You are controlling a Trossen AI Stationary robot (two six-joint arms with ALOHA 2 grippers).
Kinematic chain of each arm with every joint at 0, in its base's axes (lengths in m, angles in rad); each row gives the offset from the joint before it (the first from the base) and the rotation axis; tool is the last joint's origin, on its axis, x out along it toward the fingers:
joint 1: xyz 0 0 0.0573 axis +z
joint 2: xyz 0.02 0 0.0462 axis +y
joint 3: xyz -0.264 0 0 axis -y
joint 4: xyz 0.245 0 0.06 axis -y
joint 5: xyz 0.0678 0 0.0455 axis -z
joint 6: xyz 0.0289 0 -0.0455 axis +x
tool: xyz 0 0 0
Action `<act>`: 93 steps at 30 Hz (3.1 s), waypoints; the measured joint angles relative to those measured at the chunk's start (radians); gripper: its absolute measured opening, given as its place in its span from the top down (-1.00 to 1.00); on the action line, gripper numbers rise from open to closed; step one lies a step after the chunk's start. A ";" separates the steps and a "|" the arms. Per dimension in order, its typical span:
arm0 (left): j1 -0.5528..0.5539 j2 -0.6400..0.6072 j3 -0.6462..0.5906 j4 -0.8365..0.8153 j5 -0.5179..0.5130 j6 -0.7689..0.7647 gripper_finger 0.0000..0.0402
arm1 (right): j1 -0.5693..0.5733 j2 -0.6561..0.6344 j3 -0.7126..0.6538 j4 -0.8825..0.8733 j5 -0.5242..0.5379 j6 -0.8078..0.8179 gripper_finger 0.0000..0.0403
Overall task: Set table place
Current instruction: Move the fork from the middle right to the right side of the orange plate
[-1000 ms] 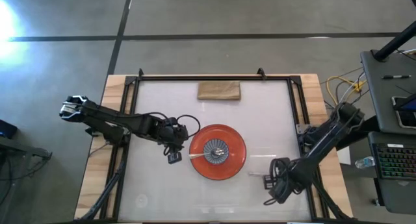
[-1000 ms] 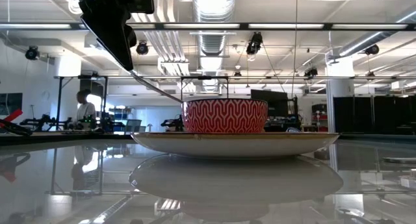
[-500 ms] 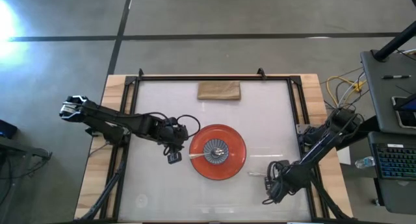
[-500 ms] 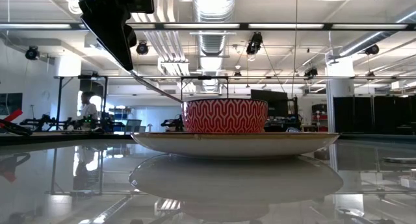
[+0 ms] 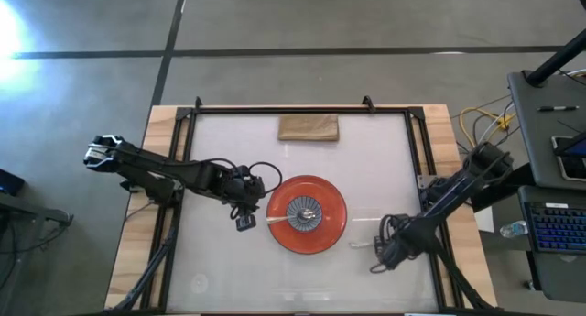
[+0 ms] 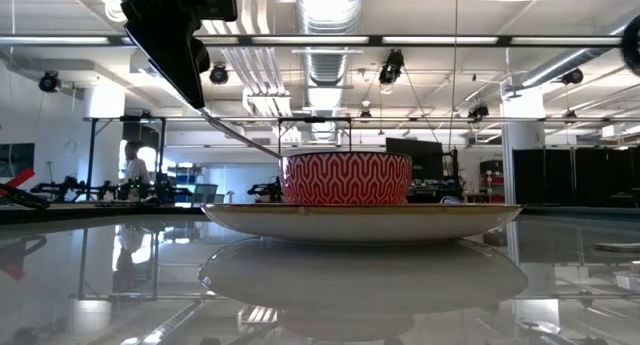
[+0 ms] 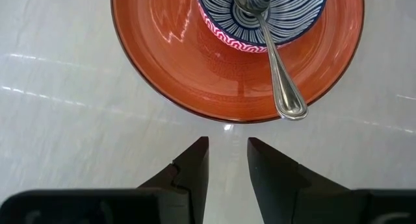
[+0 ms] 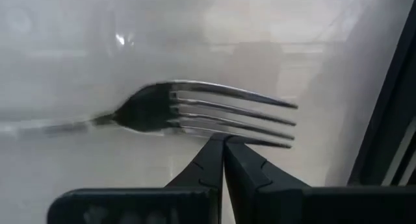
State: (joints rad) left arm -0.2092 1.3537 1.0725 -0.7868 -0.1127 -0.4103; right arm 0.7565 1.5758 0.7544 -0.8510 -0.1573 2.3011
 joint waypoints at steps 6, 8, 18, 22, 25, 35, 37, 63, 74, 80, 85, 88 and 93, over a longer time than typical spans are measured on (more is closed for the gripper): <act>0.000 0.000 0.000 0.000 0.000 -0.003 0.55 | -0.103 -0.015 -0.037 -0.012 0.008 -0.124 0.96; 0.000 0.000 0.000 0.000 0.000 -0.003 0.55 | -0.141 -0.017 -0.039 -0.023 0.022 -0.180 0.96; 0.000 0.000 0.000 0.000 0.000 -0.004 0.55 | -0.348 -0.022 -0.042 -0.066 0.128 -0.411 0.96; 0.000 0.000 0.000 0.000 0.000 -0.007 0.55 | -0.427 -0.039 -0.045 -0.057 0.188 -0.482 0.96; 0.000 0.000 0.000 0.000 0.000 -0.022 0.55 | -0.484 -0.063 -0.046 -0.038 0.257 -0.531 0.96; 0.000 0.000 0.000 -0.010 0.000 -0.039 0.55 | -0.654 -0.099 -0.046 0.119 0.384 -0.728 0.96; 0.000 0.000 0.000 -0.011 0.000 -0.056 0.55 | -0.673 -0.099 -0.046 0.110 0.395 -0.732 0.96; -0.002 0.000 0.000 -0.008 0.003 -0.084 0.55 | -0.415 -0.150 -0.043 0.118 0.226 -0.554 0.96; -0.002 0.000 0.000 -0.008 0.003 -0.082 0.55 | -0.320 -0.102 -0.042 0.215 0.233 -0.435 0.96; -0.002 -0.001 0.000 -0.008 0.004 -0.082 0.55 | -0.309 -0.033 -0.027 0.302 0.238 -0.434 0.96; -0.002 -0.001 0.000 -0.008 0.005 -0.083 0.55 | -0.309 -0.014 0.000 0.282 0.237 -0.448 0.96; -0.002 -0.001 0.000 -0.008 0.005 -0.083 0.55 | -0.309 -0.012 0.011 0.263 0.237 -0.448 0.96; -0.002 -0.001 0.000 -0.008 0.005 -0.082 0.55 | -0.309 -0.015 0.018 0.253 0.235 -0.448 0.96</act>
State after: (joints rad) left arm -0.2111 1.3529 1.0725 -0.7949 -0.1081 -0.4927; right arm 0.4473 1.5604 0.7727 -0.5983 0.0780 1.8530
